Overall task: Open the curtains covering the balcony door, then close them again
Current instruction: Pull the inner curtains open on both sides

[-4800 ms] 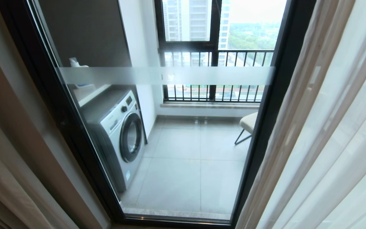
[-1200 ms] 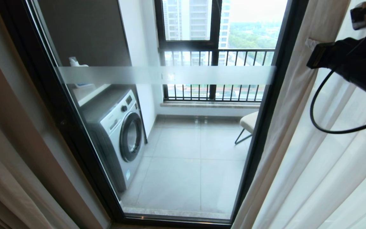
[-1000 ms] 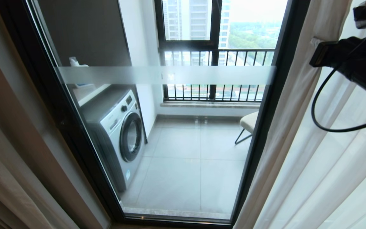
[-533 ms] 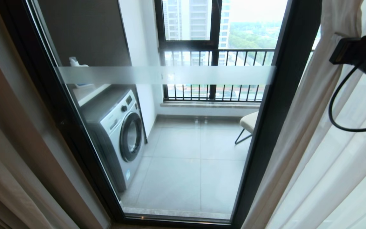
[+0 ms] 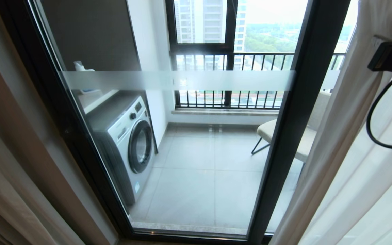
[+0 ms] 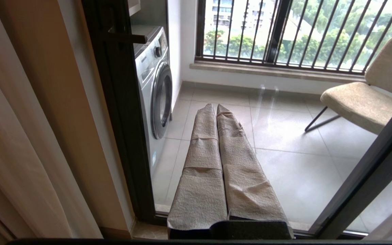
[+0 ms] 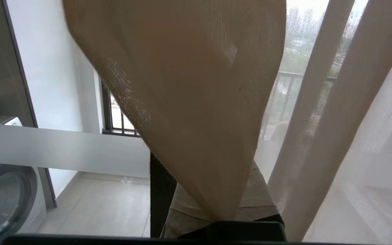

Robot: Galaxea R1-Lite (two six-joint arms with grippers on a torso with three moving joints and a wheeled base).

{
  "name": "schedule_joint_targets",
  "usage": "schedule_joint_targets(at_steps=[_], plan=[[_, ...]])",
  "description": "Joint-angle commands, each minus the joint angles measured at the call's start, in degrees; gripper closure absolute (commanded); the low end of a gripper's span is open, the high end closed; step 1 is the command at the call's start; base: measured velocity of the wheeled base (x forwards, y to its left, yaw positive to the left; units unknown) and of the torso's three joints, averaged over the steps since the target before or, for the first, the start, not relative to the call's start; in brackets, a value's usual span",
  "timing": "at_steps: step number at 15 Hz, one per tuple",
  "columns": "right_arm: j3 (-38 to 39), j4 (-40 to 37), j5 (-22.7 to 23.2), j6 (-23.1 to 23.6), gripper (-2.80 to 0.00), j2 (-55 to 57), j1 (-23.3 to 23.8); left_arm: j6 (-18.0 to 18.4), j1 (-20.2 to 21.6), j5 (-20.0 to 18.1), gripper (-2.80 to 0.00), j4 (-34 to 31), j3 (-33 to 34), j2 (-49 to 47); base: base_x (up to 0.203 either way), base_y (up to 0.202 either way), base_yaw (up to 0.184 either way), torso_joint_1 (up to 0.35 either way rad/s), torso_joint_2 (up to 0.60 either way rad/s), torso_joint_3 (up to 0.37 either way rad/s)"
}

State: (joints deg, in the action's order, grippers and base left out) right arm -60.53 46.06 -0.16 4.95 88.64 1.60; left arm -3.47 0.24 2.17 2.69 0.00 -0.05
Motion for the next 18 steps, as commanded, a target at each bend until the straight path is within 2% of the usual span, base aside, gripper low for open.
schedule_joint_targets(at_steps=[1, 18], plan=[[0.06, 0.26, -0.02, 0.06, 0.0, -0.48, 0.16, -0.05, 0.02, 0.03, 0.0, 0.03, 0.0, 0.05, 0.0, 0.0, 0.0, 0.0, 0.0, 0.0], [0.58, 0.26, -0.02, -0.12, 0.0, -1.18, 3.41, -0.05, 0.02, 0.03, 0.0, 0.03, 0.0, -0.03, 0.0, 0.0, 0.0, 0.0, 0.0, 0.0]])
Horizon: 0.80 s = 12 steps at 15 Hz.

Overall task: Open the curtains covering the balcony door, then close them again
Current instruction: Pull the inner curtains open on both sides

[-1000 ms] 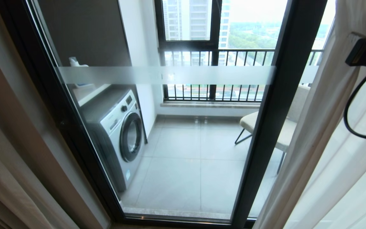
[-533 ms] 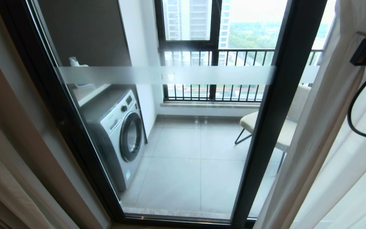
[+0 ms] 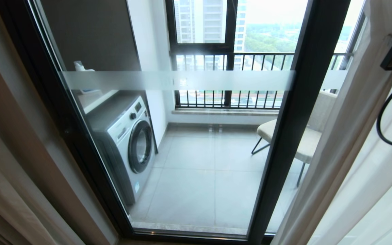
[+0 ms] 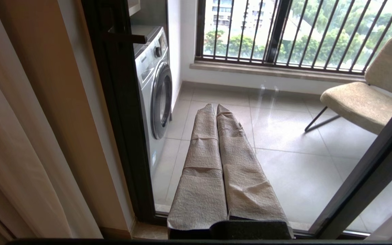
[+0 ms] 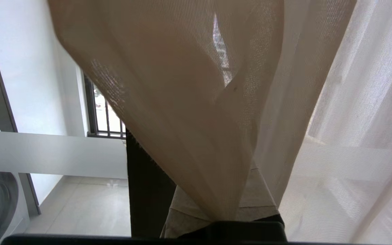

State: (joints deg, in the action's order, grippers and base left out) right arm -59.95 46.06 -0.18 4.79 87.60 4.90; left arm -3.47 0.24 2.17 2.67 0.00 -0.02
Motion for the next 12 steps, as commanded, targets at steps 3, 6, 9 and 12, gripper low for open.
schedule_joint_targets(at_steps=[3, 6, 9, 12], plan=[[0.28, 0.26, 0.01, 0.04, 0.0, -0.19, 0.11, -0.04, 0.01, 0.03, 0.0, 0.05, 0.0, -0.06, 0.0, 0.0, 0.0, 0.0, 0.0, 0.0], [0.45, 0.26, 0.01, 0.13, 0.0, -0.24, 0.11, -0.13, 0.02, 0.03, 0.0, 0.05, 0.0, 0.02, 0.0, 0.0, 0.0, 0.0, 0.0, 0.0], [0.62, 0.26, 0.01, 0.13, 0.0, -0.24, 0.19, -0.04, 0.02, -0.06, 0.0, 0.14, 0.0, 0.02, 0.0, 0.0, 0.0, 0.0, 0.0, 0.0], [1.15, 0.35, 0.01, 0.13, 0.0, -0.24, 0.2, -0.04, 0.02, 0.03, 0.0, 0.08, 0.0, 0.02, 0.0, 0.0, 0.0, 0.0, 0.0, 0.0]])
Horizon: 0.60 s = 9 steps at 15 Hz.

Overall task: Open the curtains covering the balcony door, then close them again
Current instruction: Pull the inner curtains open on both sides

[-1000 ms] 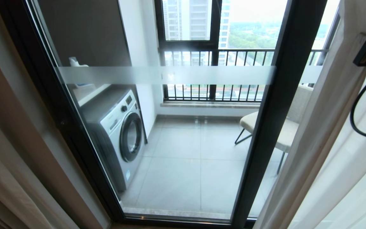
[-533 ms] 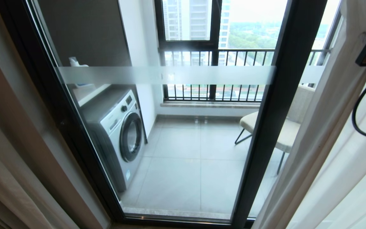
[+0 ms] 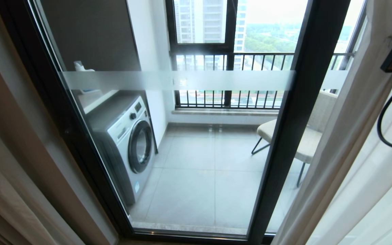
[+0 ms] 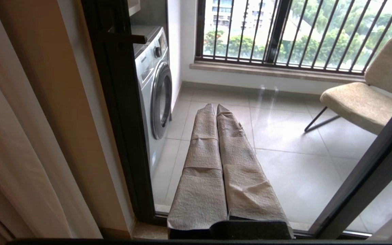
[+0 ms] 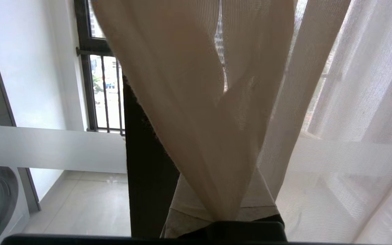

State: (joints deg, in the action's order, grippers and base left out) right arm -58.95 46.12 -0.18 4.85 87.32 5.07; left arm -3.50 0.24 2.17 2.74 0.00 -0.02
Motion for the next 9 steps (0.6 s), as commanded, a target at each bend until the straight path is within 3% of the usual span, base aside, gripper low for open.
schedule_joint_targets(at_steps=[1, 9], plan=[[0.2, 0.29, 0.01, 0.07, 0.0, -0.02, 0.03, -0.02, 0.02, 0.03, 0.0, 0.07, 0.0, -0.04, 0.0, 0.0, 0.0, 0.0, 0.0, 0.0], [0.68, 0.29, 0.01, 0.07, 0.0, 0.12, 0.38, -0.02, 0.02, -0.05, 0.0, -0.01, 0.0, 0.01, 0.0, 0.0, 0.0, 0.0, 0.0, 0.0]])
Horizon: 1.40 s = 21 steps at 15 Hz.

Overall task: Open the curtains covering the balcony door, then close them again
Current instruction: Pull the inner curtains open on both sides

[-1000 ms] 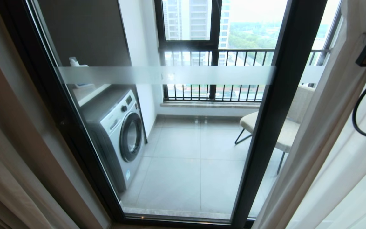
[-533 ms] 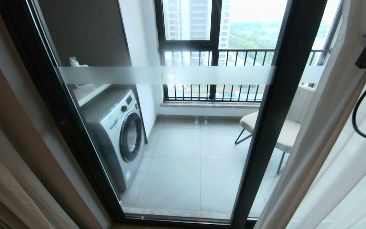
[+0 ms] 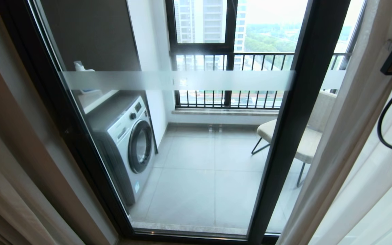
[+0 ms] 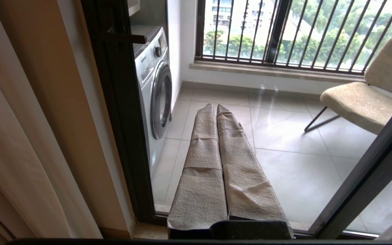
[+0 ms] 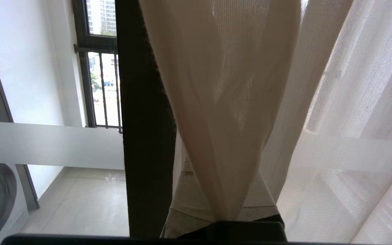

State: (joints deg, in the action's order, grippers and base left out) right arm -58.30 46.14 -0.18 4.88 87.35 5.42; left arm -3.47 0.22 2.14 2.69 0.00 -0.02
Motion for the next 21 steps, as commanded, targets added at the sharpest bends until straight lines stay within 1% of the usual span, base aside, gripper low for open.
schedule_joint_targets(at_steps=[1, 6, 9, 14, 21], plan=[[0.02, 0.26, 0.01, 0.05, 0.0, 0.11, 0.02, -0.04, 0.04, -0.03, 0.0, 0.04, 0.0, 0.02, 0.0, 0.0, 0.0, 0.0, 0.0, 0.0], [0.02, 0.26, 0.01, 0.05, 0.0, 0.11, 0.54, -0.13, 0.04, 0.01, 0.0, 0.06, 0.0, 0.02, 0.0, 0.0, 0.0, 0.0, 0.0, 0.0], [0.03, 0.97, 0.01, 0.05, 0.0, 0.37, 1.79, -0.13, 0.04, -0.03, 0.0, 0.12, 0.0, 0.02, 0.0, -0.027, -0.001, -0.001, 0.0, 0.002], [2.48, 2.58, 0.01, -0.04, 0.0, -0.01, 3.42, -0.13, 0.04, -0.03, 0.0, 0.12, 0.0, -0.05, 0.0, -0.181, 0.004, 0.002, 0.0, 0.003], [2.75, 3.78, 0.04, -0.05, 0.0, 0.02, 6.27, -0.13, 0.04, -0.03, 0.0, 0.12, 0.0, 0.02, 0.0, -0.193, 0.001, 0.002, 0.0, 0.003]])
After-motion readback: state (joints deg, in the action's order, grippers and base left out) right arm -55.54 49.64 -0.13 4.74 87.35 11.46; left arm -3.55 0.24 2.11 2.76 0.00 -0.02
